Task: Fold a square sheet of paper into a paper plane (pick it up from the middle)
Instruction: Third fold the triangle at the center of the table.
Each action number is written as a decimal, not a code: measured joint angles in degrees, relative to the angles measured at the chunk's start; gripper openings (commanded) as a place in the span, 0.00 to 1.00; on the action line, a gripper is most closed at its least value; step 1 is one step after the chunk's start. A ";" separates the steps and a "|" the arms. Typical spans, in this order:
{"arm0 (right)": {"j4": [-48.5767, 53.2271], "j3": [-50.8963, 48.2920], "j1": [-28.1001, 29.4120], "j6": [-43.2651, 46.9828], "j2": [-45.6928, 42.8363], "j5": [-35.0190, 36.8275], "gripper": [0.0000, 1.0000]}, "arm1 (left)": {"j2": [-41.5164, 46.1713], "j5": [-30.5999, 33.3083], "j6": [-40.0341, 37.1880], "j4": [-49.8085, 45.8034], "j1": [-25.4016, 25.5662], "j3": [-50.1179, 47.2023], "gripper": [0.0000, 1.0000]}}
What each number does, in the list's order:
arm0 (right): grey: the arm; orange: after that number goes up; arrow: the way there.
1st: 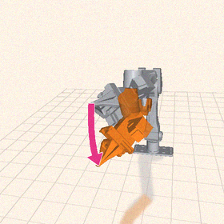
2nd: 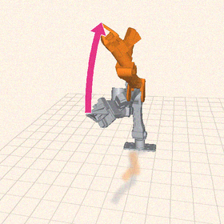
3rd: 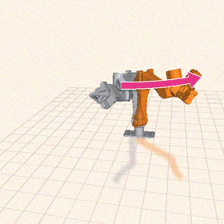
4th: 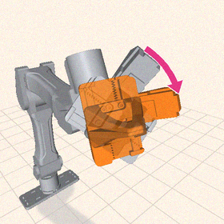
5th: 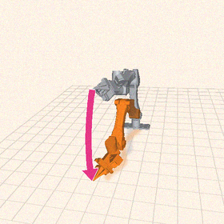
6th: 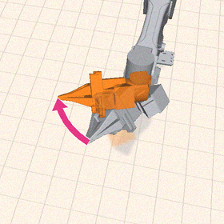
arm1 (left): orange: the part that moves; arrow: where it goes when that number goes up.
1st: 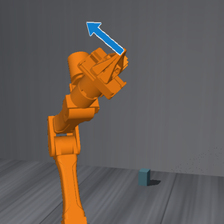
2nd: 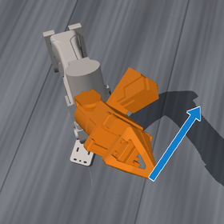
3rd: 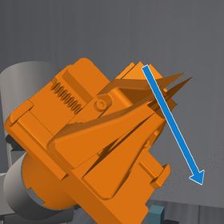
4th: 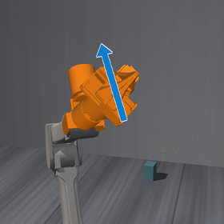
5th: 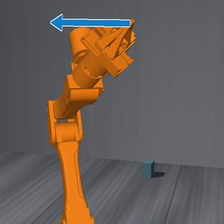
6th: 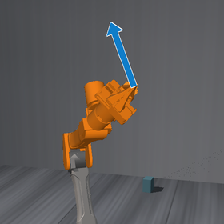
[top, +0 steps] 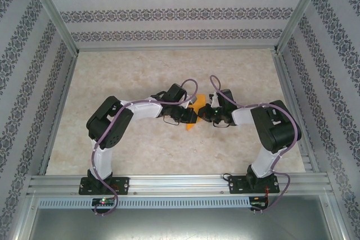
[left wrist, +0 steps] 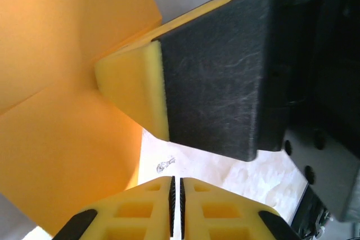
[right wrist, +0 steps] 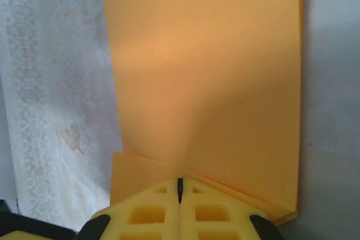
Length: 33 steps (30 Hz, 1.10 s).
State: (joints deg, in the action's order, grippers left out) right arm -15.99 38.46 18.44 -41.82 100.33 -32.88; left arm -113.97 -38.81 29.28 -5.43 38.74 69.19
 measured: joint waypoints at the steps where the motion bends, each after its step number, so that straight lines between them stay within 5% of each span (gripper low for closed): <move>1: 0.02 0.00 -0.15 0.00 0.00 -0.11 0.00 | -0.33 -0.13 -0.02 0.09 0.00 -0.11 0.15; 33: 3.17 0.72 -1.97 3.06 0.35 -3.48 0.00 | 0.63 1.31 -5.95 0.37 0.26 -5.27 0.15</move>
State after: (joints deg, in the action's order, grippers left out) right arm -12.82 39.18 16.47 -38.76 100.68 -36.36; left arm -113.34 -37.50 23.33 -5.06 39.00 63.92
